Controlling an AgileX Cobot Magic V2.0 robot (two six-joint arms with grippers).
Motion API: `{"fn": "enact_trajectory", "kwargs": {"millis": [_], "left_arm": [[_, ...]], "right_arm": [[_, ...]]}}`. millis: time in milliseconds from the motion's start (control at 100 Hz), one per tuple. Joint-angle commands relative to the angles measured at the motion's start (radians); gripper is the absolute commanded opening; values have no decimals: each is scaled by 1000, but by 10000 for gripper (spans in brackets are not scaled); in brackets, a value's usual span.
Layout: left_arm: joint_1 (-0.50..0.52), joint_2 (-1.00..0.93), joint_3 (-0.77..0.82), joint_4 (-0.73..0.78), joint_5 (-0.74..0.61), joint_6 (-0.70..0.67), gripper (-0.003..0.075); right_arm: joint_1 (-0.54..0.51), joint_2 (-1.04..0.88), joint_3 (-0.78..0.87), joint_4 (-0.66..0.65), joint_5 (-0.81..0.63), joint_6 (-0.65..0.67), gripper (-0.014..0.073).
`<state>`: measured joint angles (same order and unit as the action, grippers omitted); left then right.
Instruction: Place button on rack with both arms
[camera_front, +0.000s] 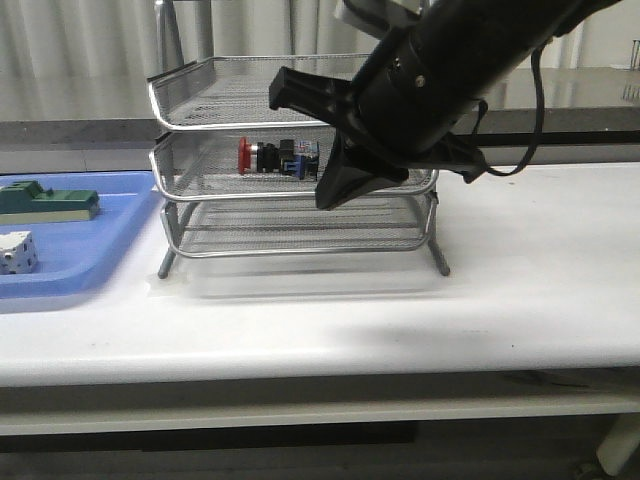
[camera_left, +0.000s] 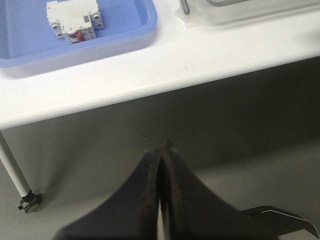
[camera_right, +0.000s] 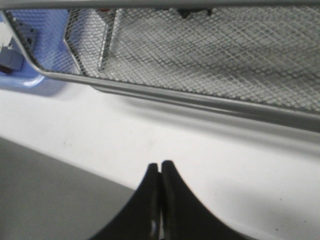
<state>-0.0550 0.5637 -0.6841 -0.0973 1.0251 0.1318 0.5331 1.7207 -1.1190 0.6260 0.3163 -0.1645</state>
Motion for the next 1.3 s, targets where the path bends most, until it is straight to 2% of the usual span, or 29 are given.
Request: {"fn": "enact_trajectory", "kwargs": {"millis": [0, 290, 680, 930, 1290], "left_arm": [[3, 6, -25, -15, -54, -10, -21], [3, 6, -25, -15, -54, -10, -21], [3, 6, -25, -15, -54, -10, -21], [3, 6, -25, -15, -54, -10, -21], [3, 6, -25, -15, -54, -10, -21]], "right_arm": [[-6, -83, -12, -37, -9, -12, -105], [-47, -236, 79, -141, -8, -12, -105], [-236, -486, 259, -269, -5, -11, -105], [-359, -680, 356, -296, -3, -11, -105], [-466, -950, 460, -298, 45, -11, -105]]}}
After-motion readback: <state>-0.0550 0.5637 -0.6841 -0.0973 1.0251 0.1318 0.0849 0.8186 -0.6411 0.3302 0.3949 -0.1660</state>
